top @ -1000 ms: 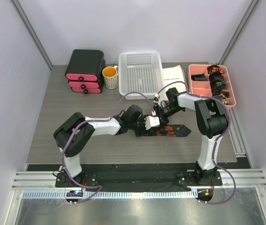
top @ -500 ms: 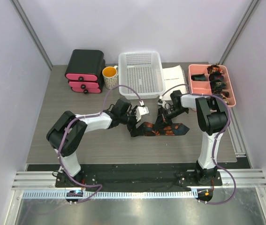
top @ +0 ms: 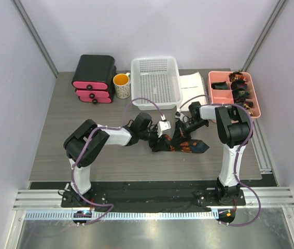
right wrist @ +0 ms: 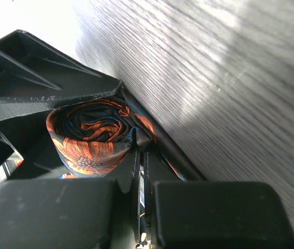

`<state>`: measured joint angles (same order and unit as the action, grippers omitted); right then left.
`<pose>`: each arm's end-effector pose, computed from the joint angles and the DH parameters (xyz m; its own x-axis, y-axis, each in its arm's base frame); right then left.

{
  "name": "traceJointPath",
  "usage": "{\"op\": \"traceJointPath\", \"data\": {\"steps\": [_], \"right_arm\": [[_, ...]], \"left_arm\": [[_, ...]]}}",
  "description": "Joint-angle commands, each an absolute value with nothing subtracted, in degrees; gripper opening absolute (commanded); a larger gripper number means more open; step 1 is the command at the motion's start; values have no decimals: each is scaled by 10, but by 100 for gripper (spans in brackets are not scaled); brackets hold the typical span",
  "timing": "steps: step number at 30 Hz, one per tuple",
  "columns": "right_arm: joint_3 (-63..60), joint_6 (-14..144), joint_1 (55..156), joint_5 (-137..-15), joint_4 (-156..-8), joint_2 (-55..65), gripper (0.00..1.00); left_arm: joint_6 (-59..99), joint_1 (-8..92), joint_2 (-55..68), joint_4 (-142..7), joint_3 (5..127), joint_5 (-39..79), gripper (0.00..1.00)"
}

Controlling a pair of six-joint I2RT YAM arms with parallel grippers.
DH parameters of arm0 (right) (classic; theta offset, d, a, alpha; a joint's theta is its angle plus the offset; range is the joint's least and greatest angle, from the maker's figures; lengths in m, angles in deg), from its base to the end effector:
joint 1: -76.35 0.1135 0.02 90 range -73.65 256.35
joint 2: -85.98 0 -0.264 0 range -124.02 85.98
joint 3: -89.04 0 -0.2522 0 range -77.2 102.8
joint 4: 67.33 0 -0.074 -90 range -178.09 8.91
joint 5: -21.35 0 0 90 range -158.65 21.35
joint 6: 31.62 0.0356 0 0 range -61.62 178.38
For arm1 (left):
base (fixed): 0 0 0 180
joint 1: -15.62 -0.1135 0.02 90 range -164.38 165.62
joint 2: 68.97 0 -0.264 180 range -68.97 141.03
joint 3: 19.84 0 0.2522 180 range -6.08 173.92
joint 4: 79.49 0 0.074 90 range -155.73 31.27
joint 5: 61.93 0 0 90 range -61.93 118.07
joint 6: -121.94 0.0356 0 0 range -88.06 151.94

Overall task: Roll the ties
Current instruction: Roll the tie at the center of the board.

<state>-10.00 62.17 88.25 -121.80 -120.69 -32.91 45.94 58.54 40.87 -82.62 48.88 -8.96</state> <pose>0.3311 0.0989 0.0943 -0.9831 -0.1667 0.0753 -0.0411 0.6029 0.7968 0.2639 -0.2747 0.1329 -0.2218 0.4699 -0.8544 0.9738 0.1522 -0.1690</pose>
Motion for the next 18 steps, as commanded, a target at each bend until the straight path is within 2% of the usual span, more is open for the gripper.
{"op": "traceJointPath", "data": {"steps": [1, 5, 8, 9, 12, 18], "right_arm": [[-108, 588, 896, -1082, -1156, -349, 1], [-85, 588, 903, -1098, -1169, -340, 8], [-59, 586, 898, -1111, -1201, -327, 27], [-54, 586, 894, -1121, -1219, -320, 36], [-42, 587, 883, -1140, -1251, -287, 46], [-47, 593, 881, -1182, -1286, -241, 49]], "left_arm": [[471, 592, 407, -845, 487, -84, 56], [525, 600, 379, -793, 478, -54, 39], [543, 603, 365, -730, 478, -24, 28], [555, 604, 358, -718, 478, -9, 26], [574, 614, 349, -676, 475, 41, 23], [601, 639, 348, -642, 465, 91, 20]]}}
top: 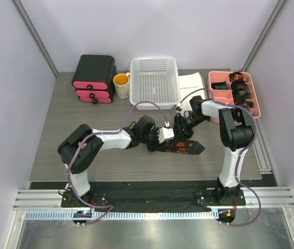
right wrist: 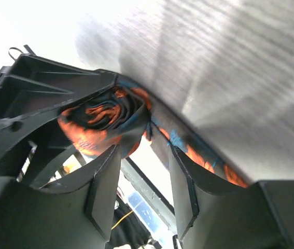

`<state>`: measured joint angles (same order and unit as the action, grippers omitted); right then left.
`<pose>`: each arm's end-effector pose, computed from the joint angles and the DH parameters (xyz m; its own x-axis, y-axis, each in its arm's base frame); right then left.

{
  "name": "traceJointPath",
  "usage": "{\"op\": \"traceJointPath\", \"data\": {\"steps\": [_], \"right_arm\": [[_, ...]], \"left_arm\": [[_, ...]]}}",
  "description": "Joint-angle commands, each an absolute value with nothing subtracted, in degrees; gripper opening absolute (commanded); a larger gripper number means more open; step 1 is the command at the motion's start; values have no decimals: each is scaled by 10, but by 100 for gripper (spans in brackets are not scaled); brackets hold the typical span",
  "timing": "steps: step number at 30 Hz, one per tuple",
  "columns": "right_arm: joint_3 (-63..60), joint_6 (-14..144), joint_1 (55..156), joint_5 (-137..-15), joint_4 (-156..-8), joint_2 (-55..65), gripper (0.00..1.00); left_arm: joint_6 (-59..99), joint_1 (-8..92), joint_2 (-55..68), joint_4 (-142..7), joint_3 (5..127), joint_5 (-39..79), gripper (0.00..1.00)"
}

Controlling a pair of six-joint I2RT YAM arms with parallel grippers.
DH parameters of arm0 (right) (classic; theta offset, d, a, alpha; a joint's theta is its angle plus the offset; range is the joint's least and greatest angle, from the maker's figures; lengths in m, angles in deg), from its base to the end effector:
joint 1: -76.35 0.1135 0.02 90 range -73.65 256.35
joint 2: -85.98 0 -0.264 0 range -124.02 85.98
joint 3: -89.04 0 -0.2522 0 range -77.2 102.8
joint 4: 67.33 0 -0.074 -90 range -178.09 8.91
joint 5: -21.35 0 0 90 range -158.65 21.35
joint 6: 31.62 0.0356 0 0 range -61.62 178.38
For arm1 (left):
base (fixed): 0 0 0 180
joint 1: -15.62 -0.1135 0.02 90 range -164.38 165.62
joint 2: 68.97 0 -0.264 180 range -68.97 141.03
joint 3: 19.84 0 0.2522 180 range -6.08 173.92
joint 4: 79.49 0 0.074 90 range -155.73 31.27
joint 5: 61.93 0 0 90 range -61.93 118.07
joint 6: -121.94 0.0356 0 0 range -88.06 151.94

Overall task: Roll the ties
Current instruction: Roll the tie at the center of the board.

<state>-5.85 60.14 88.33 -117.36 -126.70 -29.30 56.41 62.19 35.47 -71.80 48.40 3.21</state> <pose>0.3383 0.0991 0.1280 -0.9821 -0.1877 0.0151 -0.1128 0.6503 0.7512 0.2407 -0.2761 0.1465 -0.0746 0.6255 -0.7767 0.9867 0.1589 0.0332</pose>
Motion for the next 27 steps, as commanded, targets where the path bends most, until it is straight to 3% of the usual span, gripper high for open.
{"op": "traceJointPath", "data": {"steps": [1, 5, 10, 13, 14, 17, 18, 21, 27], "right_arm": [[-49, 597, 882, -1199, -1286, -238, 49], [-65, 629, 901, -1207, -1258, -236, 54], [-75, 624, 925, -1197, -1248, -250, 50], [-90, 608, 930, -1187, -1248, -262, 35], [-94, 603, 930, -1179, -1249, -264, 19], [-117, 587, 924, -1159, -1248, -264, 1], [-122, 586, 924, -1157, -1249, -265, 1], [-137, 558, 920, -1125, -1250, -274, 1], [-140, 550, 898, -1066, -1221, -305, 1]], "left_arm": [[604, 640, 352, -642, 464, 99, 20], [608, 647, 363, -639, 473, 113, 20], [609, 652, 378, -624, 493, 125, 20], [608, 652, 382, -617, 499, 124, 22], [601, 651, 382, -615, 501, 124, 23], [583, 649, 376, -612, 503, 114, 40], [566, 646, 366, -621, 494, 110, 52], [536, 636, 332, -655, 468, 82, 68], [500, 618, 281, -746, 443, 4, 84]]}}
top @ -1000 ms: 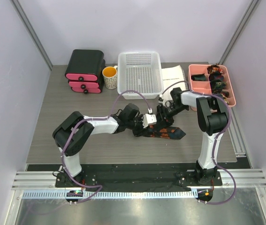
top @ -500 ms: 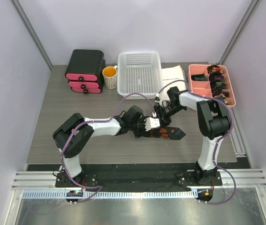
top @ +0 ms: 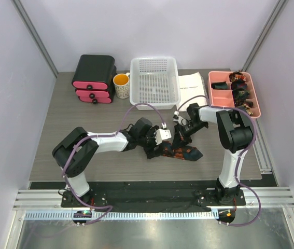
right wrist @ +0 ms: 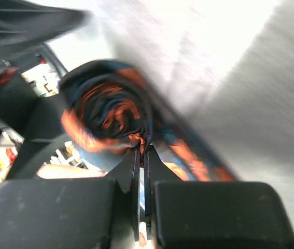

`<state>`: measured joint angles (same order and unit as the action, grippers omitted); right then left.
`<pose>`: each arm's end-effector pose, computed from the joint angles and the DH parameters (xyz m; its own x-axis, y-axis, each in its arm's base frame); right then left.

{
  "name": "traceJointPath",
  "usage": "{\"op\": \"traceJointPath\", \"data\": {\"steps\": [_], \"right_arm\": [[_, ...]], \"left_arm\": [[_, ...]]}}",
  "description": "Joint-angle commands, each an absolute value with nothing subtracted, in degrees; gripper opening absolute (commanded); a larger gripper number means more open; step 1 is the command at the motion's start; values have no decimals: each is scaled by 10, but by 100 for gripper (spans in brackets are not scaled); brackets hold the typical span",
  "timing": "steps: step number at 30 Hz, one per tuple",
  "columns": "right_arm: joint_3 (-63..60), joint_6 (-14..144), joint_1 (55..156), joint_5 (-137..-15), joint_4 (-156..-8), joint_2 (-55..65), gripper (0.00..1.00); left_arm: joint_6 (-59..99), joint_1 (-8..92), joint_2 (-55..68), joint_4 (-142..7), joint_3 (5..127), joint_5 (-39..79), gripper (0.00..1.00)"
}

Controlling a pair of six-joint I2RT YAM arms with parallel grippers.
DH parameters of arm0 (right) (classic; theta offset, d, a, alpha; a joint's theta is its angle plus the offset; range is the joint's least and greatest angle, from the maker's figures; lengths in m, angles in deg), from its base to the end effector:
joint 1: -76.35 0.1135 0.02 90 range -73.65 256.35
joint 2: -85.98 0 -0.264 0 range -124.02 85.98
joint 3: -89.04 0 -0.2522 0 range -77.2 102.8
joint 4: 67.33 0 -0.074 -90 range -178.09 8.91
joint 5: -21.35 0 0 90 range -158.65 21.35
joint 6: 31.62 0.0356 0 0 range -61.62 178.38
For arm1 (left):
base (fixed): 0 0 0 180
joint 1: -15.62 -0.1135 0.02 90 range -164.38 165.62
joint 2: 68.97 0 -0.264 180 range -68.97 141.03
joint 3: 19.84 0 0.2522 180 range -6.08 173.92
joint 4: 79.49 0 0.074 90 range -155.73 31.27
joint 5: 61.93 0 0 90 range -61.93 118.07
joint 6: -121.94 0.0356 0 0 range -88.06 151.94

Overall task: Roll the ties
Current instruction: Roll the tie at the center of the board.

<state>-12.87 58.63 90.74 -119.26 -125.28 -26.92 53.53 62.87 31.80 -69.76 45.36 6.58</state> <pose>0.3081 0.1075 0.1162 -0.9680 -0.2455 0.0515 -0.1174 0.6250 0.7717 0.2279 -0.2657 0.1500 -0.1329 0.6481 -0.7499 0.9755 0.2193 0.0167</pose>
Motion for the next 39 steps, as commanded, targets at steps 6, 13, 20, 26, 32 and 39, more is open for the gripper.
{"op": "traceJointPath", "data": {"steps": [6, 13, 20, 26, 32, 39], "right_arm": [[-145, 547, 899, -1050, -1196, -307, 1], [-143, 547, 908, -1032, -1181, -303, 1], [-116, 553, 927, -1032, -1171, -316, 1], [-82, 570, 930, -1035, -1152, -329, 1], [-37, 581, 935, -1042, -1148, -347, 1], [-39, 597, 934, -1071, -1172, -300, 12]], "left_arm": [[491, 618, 295, -773, 459, -61, 92], [485, 618, 340, -795, 492, -108, 97], [492, 618, 396, -807, 511, -104, 90], [533, 621, 399, -758, 493, -80, 61], [573, 640, 386, -729, 451, 71, 42], [569, 639, 378, -687, 448, 107, 32]]}}
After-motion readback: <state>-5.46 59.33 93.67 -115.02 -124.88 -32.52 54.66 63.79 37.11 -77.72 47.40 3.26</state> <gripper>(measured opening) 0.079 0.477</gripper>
